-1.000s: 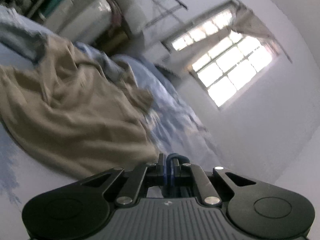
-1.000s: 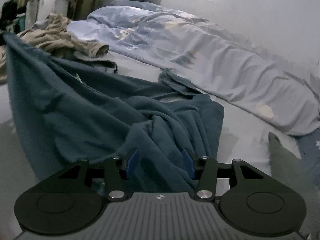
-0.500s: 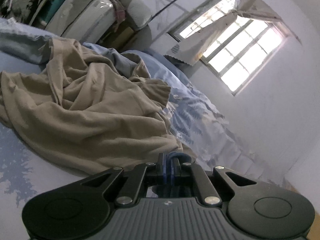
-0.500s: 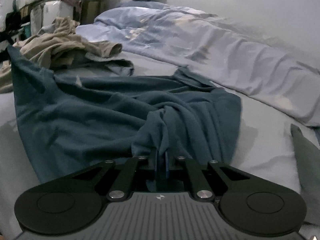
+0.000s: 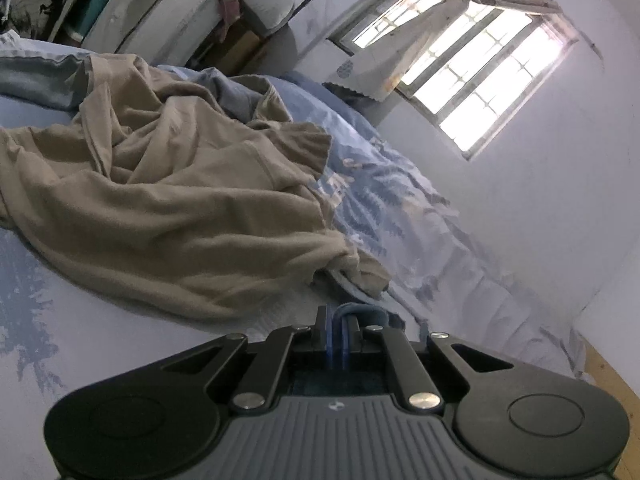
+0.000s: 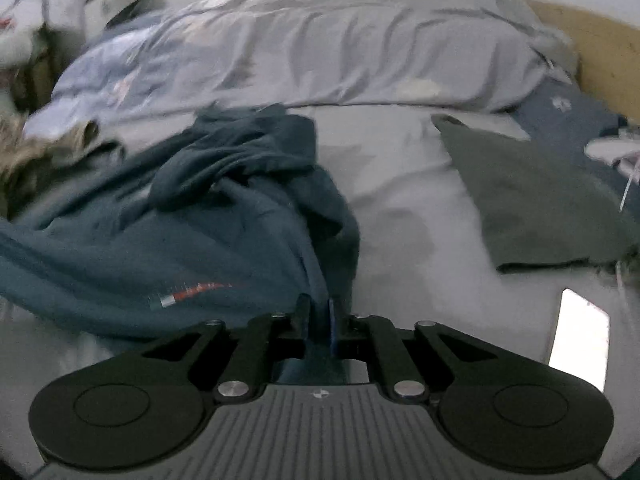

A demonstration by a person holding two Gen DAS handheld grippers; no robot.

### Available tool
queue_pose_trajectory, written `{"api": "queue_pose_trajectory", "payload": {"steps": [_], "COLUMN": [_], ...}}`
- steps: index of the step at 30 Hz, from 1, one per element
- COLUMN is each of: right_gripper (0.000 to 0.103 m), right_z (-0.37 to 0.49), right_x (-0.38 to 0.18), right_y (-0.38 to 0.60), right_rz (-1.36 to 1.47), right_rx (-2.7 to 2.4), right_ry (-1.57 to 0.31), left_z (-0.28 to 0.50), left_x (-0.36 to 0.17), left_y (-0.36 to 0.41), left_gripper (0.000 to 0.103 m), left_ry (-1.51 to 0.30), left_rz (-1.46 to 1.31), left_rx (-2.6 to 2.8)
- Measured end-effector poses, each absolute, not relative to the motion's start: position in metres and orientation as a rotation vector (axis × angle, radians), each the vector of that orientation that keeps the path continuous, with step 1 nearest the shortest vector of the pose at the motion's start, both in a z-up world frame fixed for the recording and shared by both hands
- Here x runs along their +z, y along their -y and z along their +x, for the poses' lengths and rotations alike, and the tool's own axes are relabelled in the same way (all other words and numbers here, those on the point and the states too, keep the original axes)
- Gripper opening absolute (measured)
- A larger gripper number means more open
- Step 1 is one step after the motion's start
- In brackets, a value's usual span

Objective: Fold clothes

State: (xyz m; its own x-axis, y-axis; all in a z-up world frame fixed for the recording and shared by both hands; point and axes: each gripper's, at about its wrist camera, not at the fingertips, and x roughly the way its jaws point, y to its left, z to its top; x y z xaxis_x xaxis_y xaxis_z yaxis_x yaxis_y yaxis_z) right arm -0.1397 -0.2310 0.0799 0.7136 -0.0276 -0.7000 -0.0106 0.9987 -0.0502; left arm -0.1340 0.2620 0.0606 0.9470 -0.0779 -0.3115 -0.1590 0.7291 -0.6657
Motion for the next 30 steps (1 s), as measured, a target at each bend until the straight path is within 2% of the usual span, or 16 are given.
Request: {"api": "queue_pose_trajectory", "payload": {"steps": [3,5,6,9,11,13,19,21,22,23,27,30], "right_gripper": [0.017,0.036,0.040,0.043,0.053,0.056,0.055,0.050,0.043,0.028,0.021,0.010], "right_z": [-0.150,-0.151,-0.149,-0.134,-0.116,-0.097,-0.062,-0.057,-0.054,-0.050,-0.023,0.000], "right_x": [0.098,0.113,0.121,0.133,0.128,0.119,0.083,0.075,0.070,0.064,0.052,0.049], "right_y": [0.216,0.204,0.198,0.170,0.151,0.131,0.084,0.076,0.072,0.069,0.081,0.098], "right_rz": [-0.121,-0.166,-0.196,-0.319,-0.393,-0.459,-0.615,-0.606,-0.616,-0.630,-0.618,-0.626], "right_rx": [0.006,0.040,0.066,0.149,0.210,0.275,0.386,0.457,0.484,0.501,0.451,0.336], "right_ry": [-0.748,-0.709,-0.687,-0.636,-0.636,-0.646,-0.668,-0.690,-0.709,-0.725,-0.768,-0.739], "left_z": [-0.135,-0.136,-0.136,-0.136,-0.136,-0.135,-0.130,-0.127,-0.126,-0.124,-0.121,-0.120], "left_x": [0.059,0.058,0.058,0.058,0.059,0.060,0.060,0.058,0.057,0.056,0.054,0.055], "left_y": [-0.266,-0.268,-0.268,-0.269,-0.269,-0.267,-0.262,-0.262,-0.263,-0.263,-0.264,-0.262], "left_gripper": [0.002,0.002,0.002,0.002,0.002,0.002,0.002,0.002,0.002,0.002,0.002,0.002], "left_ry": [-0.345,-0.352,-0.355,-0.361,-0.359,-0.360,-0.373,-0.383,-0.389,-0.395,-0.402,-0.404], "left_rz": [-0.771,-0.776,-0.776,-0.781,-0.782,-0.770,-0.742,-0.741,-0.744,-0.748,-0.757,-0.748], "left_rx": [0.048,0.042,0.037,0.033,0.028,0.027,0.022,0.026,0.028,0.030,0.027,0.022]}}
